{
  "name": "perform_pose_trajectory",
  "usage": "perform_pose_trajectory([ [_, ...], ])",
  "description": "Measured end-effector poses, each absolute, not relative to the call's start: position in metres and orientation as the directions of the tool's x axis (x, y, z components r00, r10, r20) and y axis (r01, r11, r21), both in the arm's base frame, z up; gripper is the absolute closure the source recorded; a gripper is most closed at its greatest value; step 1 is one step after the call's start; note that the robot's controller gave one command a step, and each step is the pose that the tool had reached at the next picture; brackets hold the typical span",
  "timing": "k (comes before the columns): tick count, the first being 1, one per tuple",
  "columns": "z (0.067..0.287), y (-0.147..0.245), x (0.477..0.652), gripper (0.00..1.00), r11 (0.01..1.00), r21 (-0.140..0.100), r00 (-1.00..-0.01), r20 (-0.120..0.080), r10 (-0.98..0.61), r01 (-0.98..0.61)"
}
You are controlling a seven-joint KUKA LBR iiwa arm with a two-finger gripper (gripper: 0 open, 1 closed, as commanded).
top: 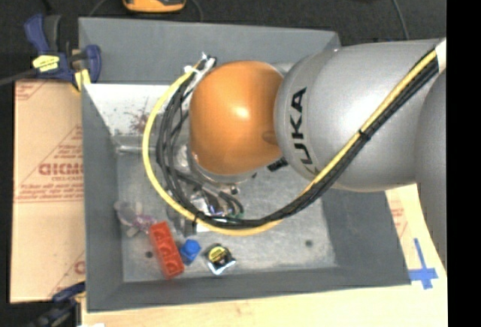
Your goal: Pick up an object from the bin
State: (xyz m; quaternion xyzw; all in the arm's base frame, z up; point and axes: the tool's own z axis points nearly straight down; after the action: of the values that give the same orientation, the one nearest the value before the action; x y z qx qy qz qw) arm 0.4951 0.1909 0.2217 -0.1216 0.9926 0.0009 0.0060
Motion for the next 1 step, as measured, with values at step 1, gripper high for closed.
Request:
perform_pose_trajectory([
  [1,0.2174,0.1904,0.4931,0.0,0.971,0.0,-0.971,-0.003,-0.24,-0.24],
])
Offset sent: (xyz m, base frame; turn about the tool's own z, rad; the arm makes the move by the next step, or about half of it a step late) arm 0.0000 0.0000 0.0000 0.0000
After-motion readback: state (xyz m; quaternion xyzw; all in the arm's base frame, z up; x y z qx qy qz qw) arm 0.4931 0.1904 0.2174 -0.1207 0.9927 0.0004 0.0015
